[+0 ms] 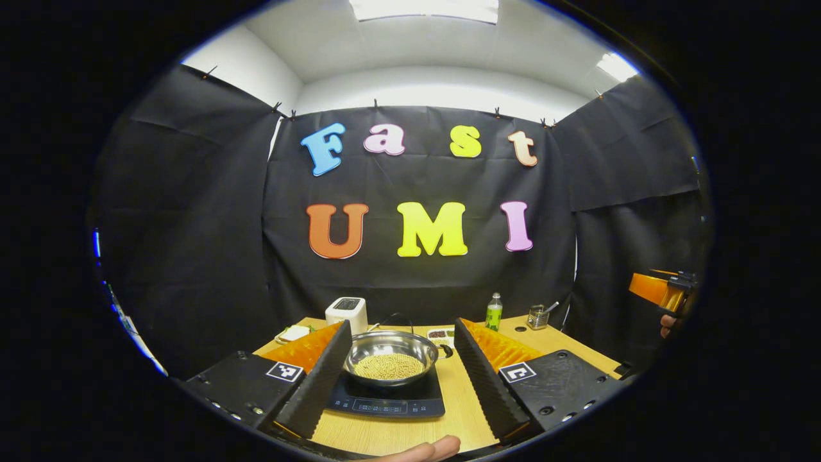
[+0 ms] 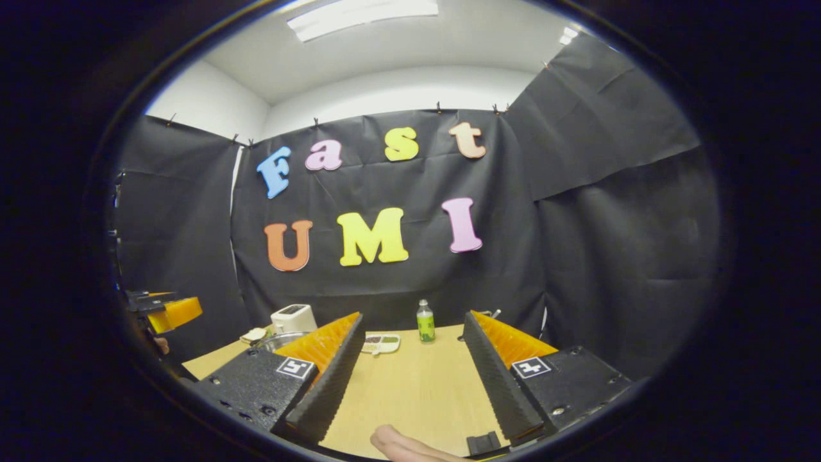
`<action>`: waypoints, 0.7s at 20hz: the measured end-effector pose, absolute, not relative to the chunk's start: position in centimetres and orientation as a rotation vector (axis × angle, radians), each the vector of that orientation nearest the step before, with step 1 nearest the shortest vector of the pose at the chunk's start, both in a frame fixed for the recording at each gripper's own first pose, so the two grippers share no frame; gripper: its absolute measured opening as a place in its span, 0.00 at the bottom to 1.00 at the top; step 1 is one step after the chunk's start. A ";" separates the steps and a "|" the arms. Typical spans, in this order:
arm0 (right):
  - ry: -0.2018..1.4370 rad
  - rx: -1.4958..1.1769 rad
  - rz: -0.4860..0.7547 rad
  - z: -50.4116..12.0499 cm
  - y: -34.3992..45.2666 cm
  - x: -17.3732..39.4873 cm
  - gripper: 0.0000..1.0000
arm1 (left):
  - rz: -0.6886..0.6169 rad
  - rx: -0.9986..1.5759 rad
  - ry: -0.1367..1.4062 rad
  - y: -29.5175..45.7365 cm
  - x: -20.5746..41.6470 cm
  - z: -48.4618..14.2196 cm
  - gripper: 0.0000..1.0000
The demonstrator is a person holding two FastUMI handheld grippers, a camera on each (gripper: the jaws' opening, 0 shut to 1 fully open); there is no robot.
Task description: First push the handle of the pot to place it horizontally, then grasp the pot with both hands and set it on the induction cooktop.
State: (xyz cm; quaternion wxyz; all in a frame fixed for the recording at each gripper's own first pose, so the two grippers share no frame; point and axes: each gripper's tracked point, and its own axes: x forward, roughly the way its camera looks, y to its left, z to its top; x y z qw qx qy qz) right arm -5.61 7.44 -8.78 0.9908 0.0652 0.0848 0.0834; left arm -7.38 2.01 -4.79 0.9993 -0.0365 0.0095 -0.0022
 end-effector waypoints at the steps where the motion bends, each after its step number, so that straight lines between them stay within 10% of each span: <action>1: 0.166 0.124 0.170 -8.8 7.5 -5.7 0.95 | -0.002 -0.075 0.021 2.1 -7.4 -5.0 0.95; 14: 0.122 0.092 0.214 -8.3 8.3 -6.4 0.95 | -0.006 -0.081 -0.006 1.7 -7.1 -4.8 0.95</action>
